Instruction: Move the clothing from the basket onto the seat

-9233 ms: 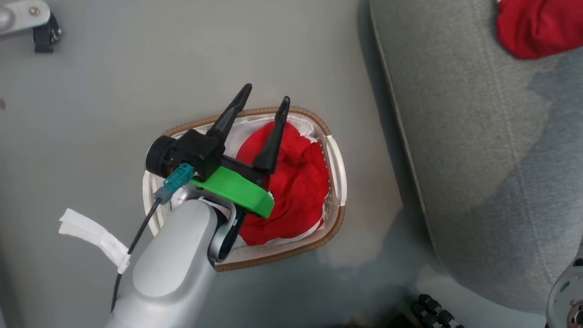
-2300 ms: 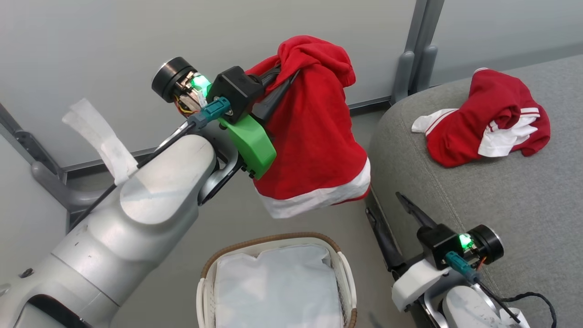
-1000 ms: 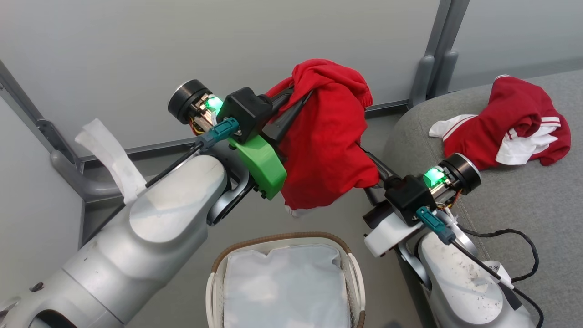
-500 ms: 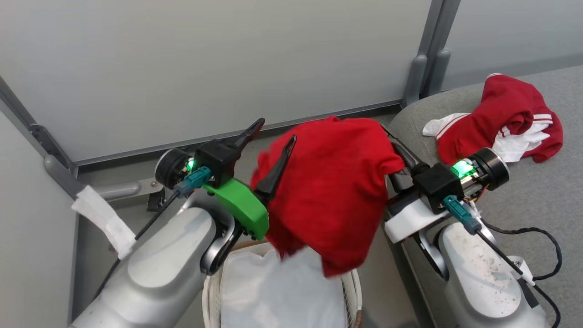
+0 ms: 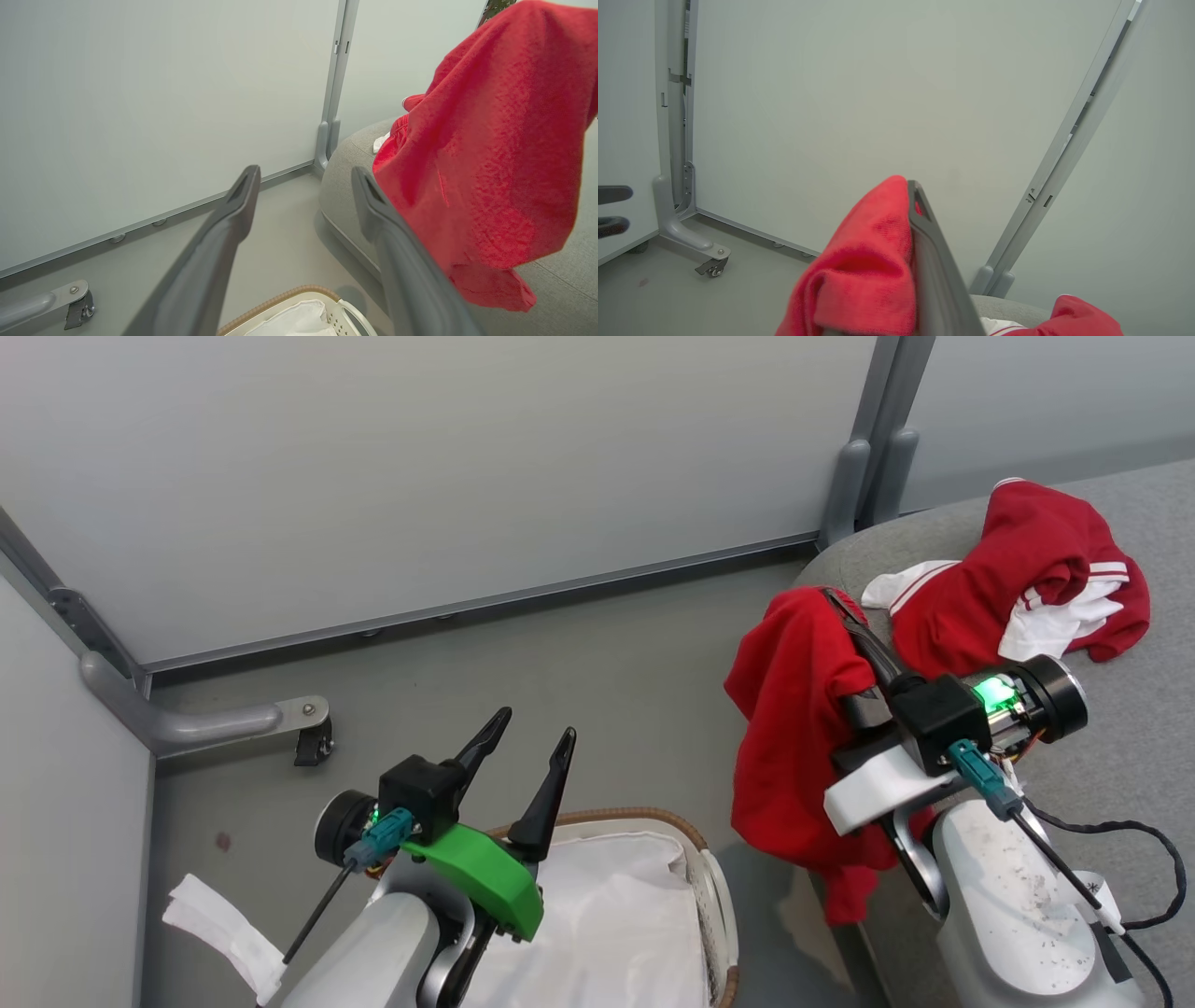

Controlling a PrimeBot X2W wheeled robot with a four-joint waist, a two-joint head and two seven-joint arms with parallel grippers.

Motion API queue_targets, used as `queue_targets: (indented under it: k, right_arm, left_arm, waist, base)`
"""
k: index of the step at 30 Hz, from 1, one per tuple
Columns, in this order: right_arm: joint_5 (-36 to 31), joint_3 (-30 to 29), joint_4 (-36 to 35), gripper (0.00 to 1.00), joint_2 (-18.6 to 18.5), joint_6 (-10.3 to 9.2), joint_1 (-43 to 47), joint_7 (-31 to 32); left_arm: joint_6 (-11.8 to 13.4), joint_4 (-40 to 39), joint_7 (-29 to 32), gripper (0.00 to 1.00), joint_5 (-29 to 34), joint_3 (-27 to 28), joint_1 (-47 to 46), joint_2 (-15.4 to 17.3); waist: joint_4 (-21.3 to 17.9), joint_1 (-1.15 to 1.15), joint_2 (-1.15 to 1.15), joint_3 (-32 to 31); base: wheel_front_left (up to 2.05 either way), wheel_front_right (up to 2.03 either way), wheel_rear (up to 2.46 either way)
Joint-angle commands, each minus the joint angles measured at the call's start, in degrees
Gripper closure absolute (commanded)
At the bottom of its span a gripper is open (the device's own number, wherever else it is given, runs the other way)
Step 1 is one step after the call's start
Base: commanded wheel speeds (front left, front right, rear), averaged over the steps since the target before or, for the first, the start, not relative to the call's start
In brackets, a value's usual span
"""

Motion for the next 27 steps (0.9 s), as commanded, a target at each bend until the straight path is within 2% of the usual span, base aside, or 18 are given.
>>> queue_targets:
  k: [1, 7, 15, 23, 27]
  right_arm:
    - [-0.3, -0.4, 0.0, 1.00, -0.2, -0.08, 0.6, -0.1]
    - [-0.6, -2.0, 0.2, 1.00, -0.2, -0.08, 0.0, -0.1]
    - [-1.6, -4.3, -1.4, 1.00, -0.2, -0.08, -0.8, -0.1]
    - [-2.5, -7.6, -2.2, 1.00, -0.2, -0.08, 0.2, -0.1]
    - [-2.5, -9.3, -2.3, 1.00, -0.2, -0.08, 0.2, -0.1]
  left_arm:
    - [-0.4, 0.1, 0.0, 0.00, 0.9, 1.0, 1.2, -0.3]
    - [-1.4, 0.1, 0.0, 0.00, 3.7, 4.6, 3.0, -2.3]
    - [-2.2, -0.7, 0.0, 0.00, 6.0, 7.2, 4.0, -4.6]
    - [-2.3, -0.9, 0.0, 0.00, 6.7, 5.7, 2.9, -5.6]
    - [-2.3, -1.1, 0.0, 0.00, 6.2, 3.8, 2.0, -5.8]
  waist:
    - [-0.1, 0.00, 0.00, 0.1]
    - [-1.4, 0.00, 0.00, 0.5]
    - [-6.3, 0.00, 0.00, 2.5]
    - [-11.8, 0.00, 0.00, 5.4]
    - [-13.2, 0.00, 0.00, 7.0]
  base:
    - [0.00, 0.00, 0.00]
    - [0.00, 0.00, 0.00]
    - [0.00, 0.00, 0.00]
    - [0.00, 0.00, 0.00]
    - [0.00, 0.00, 0.00]
